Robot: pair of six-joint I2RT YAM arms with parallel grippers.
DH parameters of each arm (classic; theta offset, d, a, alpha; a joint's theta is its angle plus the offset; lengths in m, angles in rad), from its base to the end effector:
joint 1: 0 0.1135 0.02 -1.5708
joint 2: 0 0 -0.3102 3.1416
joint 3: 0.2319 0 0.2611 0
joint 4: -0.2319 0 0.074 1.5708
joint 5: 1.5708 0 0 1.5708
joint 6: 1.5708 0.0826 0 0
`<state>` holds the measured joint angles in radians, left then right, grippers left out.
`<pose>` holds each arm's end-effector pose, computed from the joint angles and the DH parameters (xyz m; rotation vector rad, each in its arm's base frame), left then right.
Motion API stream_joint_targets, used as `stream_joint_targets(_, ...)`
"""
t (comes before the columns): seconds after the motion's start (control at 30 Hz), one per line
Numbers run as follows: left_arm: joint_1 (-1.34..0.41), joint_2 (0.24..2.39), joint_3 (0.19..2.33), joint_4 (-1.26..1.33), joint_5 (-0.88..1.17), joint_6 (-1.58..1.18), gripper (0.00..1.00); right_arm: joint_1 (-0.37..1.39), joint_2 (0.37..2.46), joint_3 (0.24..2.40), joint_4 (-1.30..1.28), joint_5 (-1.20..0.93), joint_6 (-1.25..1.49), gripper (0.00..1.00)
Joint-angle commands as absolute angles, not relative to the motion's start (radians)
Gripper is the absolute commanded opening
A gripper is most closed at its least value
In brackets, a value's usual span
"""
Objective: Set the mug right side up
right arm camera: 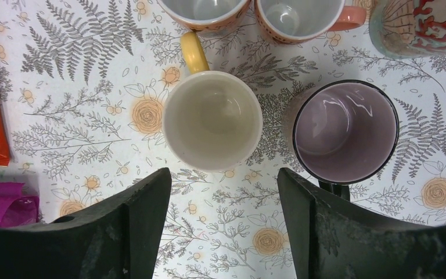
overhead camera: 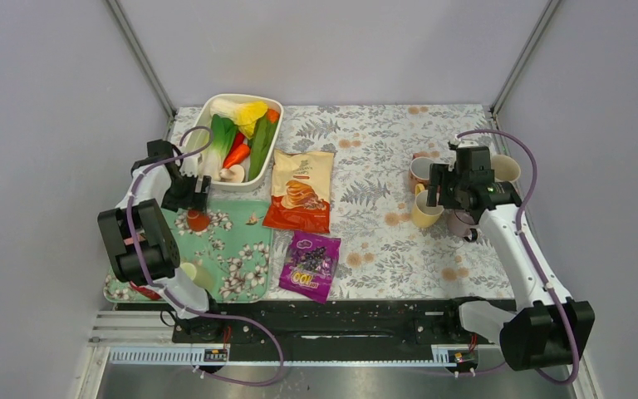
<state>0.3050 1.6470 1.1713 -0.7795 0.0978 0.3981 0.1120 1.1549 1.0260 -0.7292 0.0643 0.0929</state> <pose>0.3320 0.0960 0.2113 0.1527 2.8079 0.0249 0.2557 0.0234 0.3057 0.0059 2.4266 0.0147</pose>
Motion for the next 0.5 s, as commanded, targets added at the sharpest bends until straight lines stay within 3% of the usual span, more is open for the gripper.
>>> stream_joint_targets(0.0, 0.304, 1.712, 1.229, -0.731, 0.079, 0.374, 0.86, 0.124, 1.102, 1.022, -0.683, 0.061, 0.089, 0.77)
stream_joint_targets(0.23, 0.304, 1.769, 1.222, -0.725, 0.075, 0.352, 0.82, 0.129, 1.112, 1.02, -0.681, 0.057, 0.088, 0.77)
stream_joint_targets(0.47, 0.304, 1.773, 1.183, -0.721, 0.089, 0.36, 0.57, 0.132, 1.116, 1.02, -0.68, 0.053, 0.086, 0.77)
